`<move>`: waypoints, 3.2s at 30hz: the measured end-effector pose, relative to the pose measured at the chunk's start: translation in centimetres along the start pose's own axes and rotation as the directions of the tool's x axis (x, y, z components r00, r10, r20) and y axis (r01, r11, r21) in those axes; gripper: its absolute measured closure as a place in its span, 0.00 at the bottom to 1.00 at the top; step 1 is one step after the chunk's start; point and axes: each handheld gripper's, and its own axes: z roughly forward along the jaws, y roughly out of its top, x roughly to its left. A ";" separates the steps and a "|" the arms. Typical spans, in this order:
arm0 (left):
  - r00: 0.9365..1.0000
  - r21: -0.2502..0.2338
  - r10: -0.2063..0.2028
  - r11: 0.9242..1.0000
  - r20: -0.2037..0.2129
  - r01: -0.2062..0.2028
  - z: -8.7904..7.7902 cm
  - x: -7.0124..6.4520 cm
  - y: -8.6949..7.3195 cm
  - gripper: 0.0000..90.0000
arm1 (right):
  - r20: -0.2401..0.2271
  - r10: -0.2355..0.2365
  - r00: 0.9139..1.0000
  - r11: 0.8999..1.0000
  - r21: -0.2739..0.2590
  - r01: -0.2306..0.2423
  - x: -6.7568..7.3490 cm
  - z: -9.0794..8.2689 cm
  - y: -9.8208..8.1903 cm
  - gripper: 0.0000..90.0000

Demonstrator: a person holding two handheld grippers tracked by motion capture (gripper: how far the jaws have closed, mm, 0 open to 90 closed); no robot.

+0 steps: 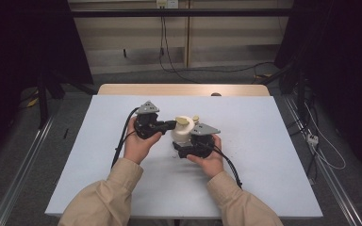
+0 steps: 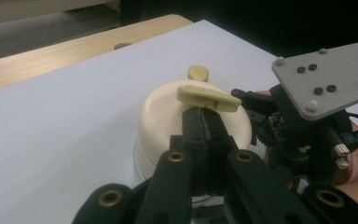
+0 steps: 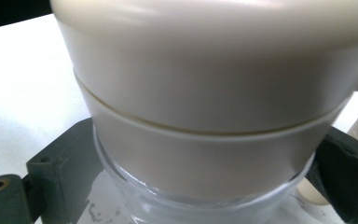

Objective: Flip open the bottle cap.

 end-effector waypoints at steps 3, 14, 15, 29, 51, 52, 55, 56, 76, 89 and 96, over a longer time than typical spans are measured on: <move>1.000 -0.002 -0.001 1.000 -0.001 0.001 0.0 0.0 0.1 1.00 | 0.000 0.000 1.000 1.000 0.000 0.000 0.0 0.0 0.0 0.06; 1.000 -0.007 0.007 1.000 0.004 -0.007 0.3 -0.2 0.6 1.00 | -0.002 0.001 1.000 1.000 0.000 -0.001 0.0 0.0 0.0 0.05; 1.000 -0.008 0.008 1.000 0.003 -0.008 0.4 -0.2 0.6 1.00 | -0.003 0.001 1.000 1.000 -0.001 -0.001 0.0 0.0 0.0 0.05; 1.000 -0.014 -0.002 1.000 0.012 0.002 0.8 -0.3 1.0 1.00 | -0.002 0.002 1.000 1.000 -0.001 -0.002 0.0 0.0 0.0 0.05; 1.000 -0.032 -0.001 0.999 0.014 0.002 1.2 -0.4 1.3 1.00 | 0.004 0.003 1.000 1.000 -0.001 -0.003 0.1 0.1 0.0 0.05; 1.000 -0.033 -0.001 0.999 0.014 0.002 1.3 -0.4 1.3 1.00 | 0.004 0.002 1.000 1.000 -0.001 -0.002 0.1 0.1 0.0 0.06; 1.000 -0.027 0.001 1.000 0.013 0.000 1.3 -0.4 1.3 1.00 | 0.006 0.000 1.000 1.000 -0.001 0.000 0.1 0.1 0.0 0.06; 1.000 -0.027 0.001 1.000 0.013 -0.001 1.4 -0.4 1.2 1.00 | 0.007 0.000 1.000 1.000 0.000 0.000 0.1 0.1 0.0 0.06; 1.000 -0.026 0.006 1.000 0.012 -0.006 2.0 -0.6 1.8 1.00 | 0.011 0.002 1.000 1.000 0.001 -0.002 0.1 0.1 0.0 0.06; 1.000 -0.024 0.012 1.000 0.012 -0.012 2.3 -0.8 2.2 1.00 | 0.011 0.002 1.000 1.000 0.001 -0.002 0.1 0.1 0.0 0.06; 1.000 -0.020 0.014 1.000 0.011 -0.013 2.4 -0.8 2.4 1.00 | 0.010 0.003 1.000 1.000 0.002 -0.003 0.1 0.1 0.0 0.05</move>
